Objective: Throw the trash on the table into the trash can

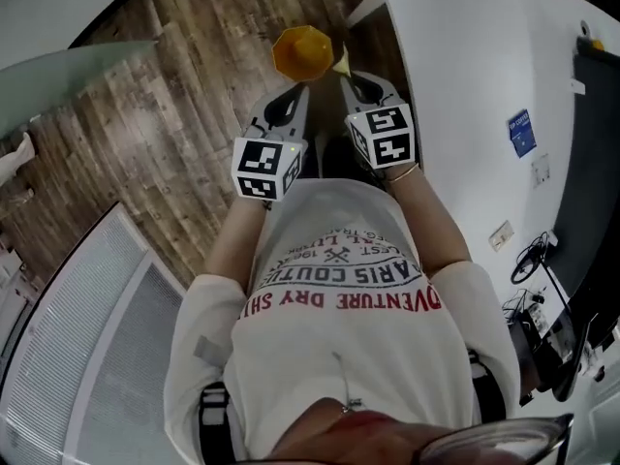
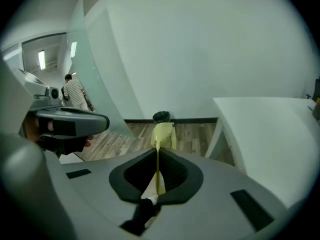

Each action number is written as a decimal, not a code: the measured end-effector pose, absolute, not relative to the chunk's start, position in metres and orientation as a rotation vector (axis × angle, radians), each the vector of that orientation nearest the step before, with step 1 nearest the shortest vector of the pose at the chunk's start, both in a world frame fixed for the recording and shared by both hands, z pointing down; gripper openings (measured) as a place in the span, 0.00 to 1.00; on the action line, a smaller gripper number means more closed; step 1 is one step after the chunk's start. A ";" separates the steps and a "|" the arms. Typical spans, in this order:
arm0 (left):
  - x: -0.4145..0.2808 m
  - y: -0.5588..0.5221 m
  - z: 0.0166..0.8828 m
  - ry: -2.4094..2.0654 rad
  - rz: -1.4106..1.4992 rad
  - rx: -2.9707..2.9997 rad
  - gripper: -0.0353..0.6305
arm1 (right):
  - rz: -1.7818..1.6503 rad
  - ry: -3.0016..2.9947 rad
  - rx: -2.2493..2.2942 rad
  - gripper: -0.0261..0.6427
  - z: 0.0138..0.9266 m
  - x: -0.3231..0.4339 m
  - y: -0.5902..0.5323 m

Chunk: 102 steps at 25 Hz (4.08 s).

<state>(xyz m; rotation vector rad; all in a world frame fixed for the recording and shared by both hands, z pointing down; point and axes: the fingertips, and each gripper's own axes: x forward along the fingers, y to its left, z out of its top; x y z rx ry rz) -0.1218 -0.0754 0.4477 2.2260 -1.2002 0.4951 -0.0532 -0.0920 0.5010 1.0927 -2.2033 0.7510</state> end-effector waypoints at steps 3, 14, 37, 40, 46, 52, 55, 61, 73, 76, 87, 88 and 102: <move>-0.173 -0.089 0.472 -1.277 0.472 2.128 0.09 | 0.763 -2.196 0.979 0.09 0.529 -0.104 -0.109; -0.253 -0.117 0.672 -1.318 0.473 1.886 0.09 | 0.839 -2.093 0.837 0.09 0.758 -0.169 -0.146; -0.264 -0.108 0.841 -1.280 0.512 1.770 0.09 | 0.968 -2.027 0.865 0.29 0.942 -0.174 -0.140; -0.263 -0.114 0.792 -1.275 0.520 1.803 0.09 | 0.980 -2.042 0.893 0.29 0.887 -0.171 -0.145; -0.246 -0.137 0.682 -1.265 0.522 1.904 0.09 | 0.921 -2.080 1.043 0.20 0.755 -0.147 -0.165; -0.214 -0.165 0.539 -1.205 0.501 2.119 0.09 | 0.849 -2.149 1.234 0.10 0.594 -0.119 -0.174; -0.192 -0.169 0.477 -1.124 0.502 2.248 0.09 | 0.817 -2.198 1.360 0.09 0.519 -0.103 -0.176; -0.116 -0.174 0.384 -0.831 0.445 2.524 0.09 | 0.669 -2.143 1.838 0.09 0.391 -0.024 -0.172; 0.144 -0.036 0.299 0.027 0.371 2.833 0.09 | 0.473 -1.545 2.693 0.09 0.296 0.203 0.042; 0.190 0.017 0.294 0.181 0.390 2.801 0.09 | 0.454 -1.403 2.794 0.09 0.292 0.241 0.107; 0.285 0.142 0.282 0.397 0.328 2.818 0.09 | 0.419 -1.131 2.939 0.09 0.298 0.318 0.259; 0.289 0.150 0.283 0.412 0.332 2.829 0.09 | 0.423 -1.120 2.943 0.09 0.300 0.322 0.266; 0.323 0.173 0.314 0.373 0.434 2.795 0.09 | 0.568 -1.096 2.915 0.09 0.344 0.359 0.292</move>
